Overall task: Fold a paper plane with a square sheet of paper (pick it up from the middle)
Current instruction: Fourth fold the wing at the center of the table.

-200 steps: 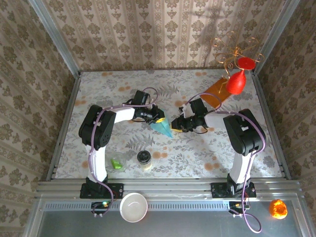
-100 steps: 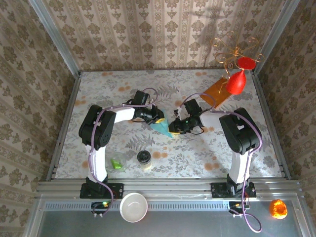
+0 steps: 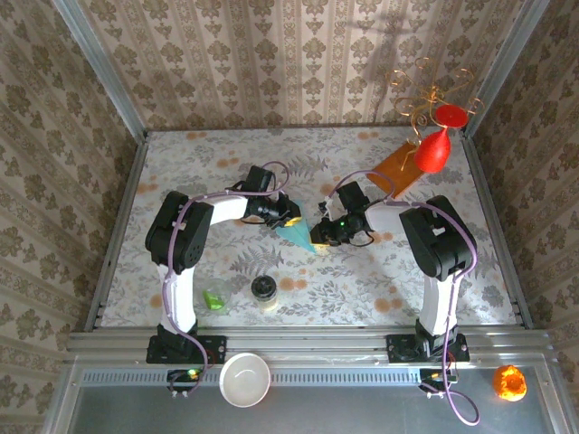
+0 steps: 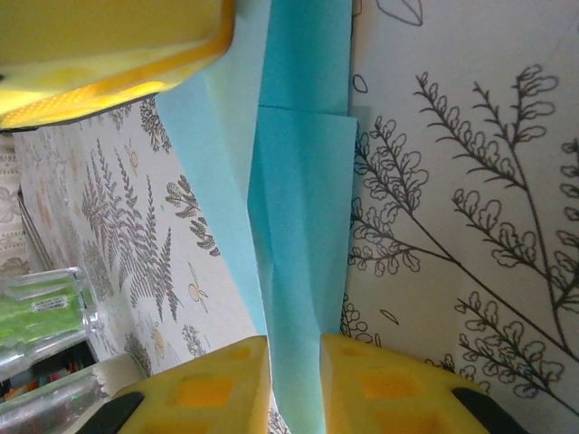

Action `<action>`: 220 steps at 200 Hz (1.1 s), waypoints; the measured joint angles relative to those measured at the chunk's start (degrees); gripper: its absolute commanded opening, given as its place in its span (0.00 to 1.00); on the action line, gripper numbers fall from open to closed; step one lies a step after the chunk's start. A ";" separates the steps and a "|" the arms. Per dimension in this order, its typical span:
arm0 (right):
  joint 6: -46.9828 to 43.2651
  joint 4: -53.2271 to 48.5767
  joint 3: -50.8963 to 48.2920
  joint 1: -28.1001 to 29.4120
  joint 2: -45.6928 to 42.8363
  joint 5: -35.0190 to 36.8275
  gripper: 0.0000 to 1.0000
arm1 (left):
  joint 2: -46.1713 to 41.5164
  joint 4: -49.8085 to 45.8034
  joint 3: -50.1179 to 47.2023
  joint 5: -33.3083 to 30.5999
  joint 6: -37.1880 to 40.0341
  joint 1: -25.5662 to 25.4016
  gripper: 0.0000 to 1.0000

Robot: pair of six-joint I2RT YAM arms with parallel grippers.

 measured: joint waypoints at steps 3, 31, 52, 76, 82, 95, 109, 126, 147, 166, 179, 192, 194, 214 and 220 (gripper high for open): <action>0.00 -0.09 0.07 0.00 0.04 0.09 0.21 | 0.00 0.00 0.00 0.00 -0.02 0.00 0.18; -0.13 -0.63 0.37 0.00 0.31 0.50 0.19 | 0.02 -0.24 0.13 -0.15 -0.02 0.00 0.18; -0.15 -0.70 0.39 0.00 0.42 0.66 0.17 | 0.02 -0.42 0.31 -0.15 0.00 0.00 0.18; -0.15 -1.22 0.70 0.00 0.57 0.94 0.15 | 0.24 -0.44 0.33 -0.15 -0.02 0.02 0.18; -0.17 -1.38 0.72 0.00 0.57 1.09 0.15 | 0.35 -0.44 0.33 -0.15 -0.02 0.00 0.18; -0.17 -1.55 0.83 0.00 0.66 1.31 0.14 | 0.66 -0.52 0.44 -0.15 0.00 0.02 0.18; -0.17 -1.79 1.03 0.00 0.79 1.40 0.13 | 1.14 -0.63 0.81 -0.15 0.00 0.02 0.18; -0.15 -1.97 1.14 0.00 0.85 1.40 0.14 | 1.53 -0.74 1.07 -0.15 0.00 0.02 0.18; -0.11 -2.01 1.22 0.00 0.87 1.38 0.17 | 1.75 -0.79 1.14 -0.13 0.00 0.02 0.18; 0.11 -1.99 1.22 0.00 0.57 1.14 0.24 | 1.88 -0.79 1.16 -0.13 0.00 0.02 0.18; 0.35 -1.99 1.18 0.09 0.00 1.62 0.26 | 1.88 -0.79 1.18 -0.13 0.00 0.02 0.18; 0.72 -1.99 0.74 0.26 -1.18 3.28 0.28 | 1.88 -0.81 1.18 -0.13 0.00 0.02 0.18; 0.81 -2.01 0.66 0.26 -1.49 3.56 0.28 | 1.88 -0.81 1.18 -0.13 0.00 0.02 0.18; 1.40 -2.78 0.00 0.20 -4.96 7.52 0.28 | 1.88 -0.81 1.18 -0.15 0.00 0.02 0.18; 1.42 -3.08 -0.02 0.20 -6.08 8.61 0.27 | 1.88 -0.81 1.18 -0.15 0.00 0.02 0.18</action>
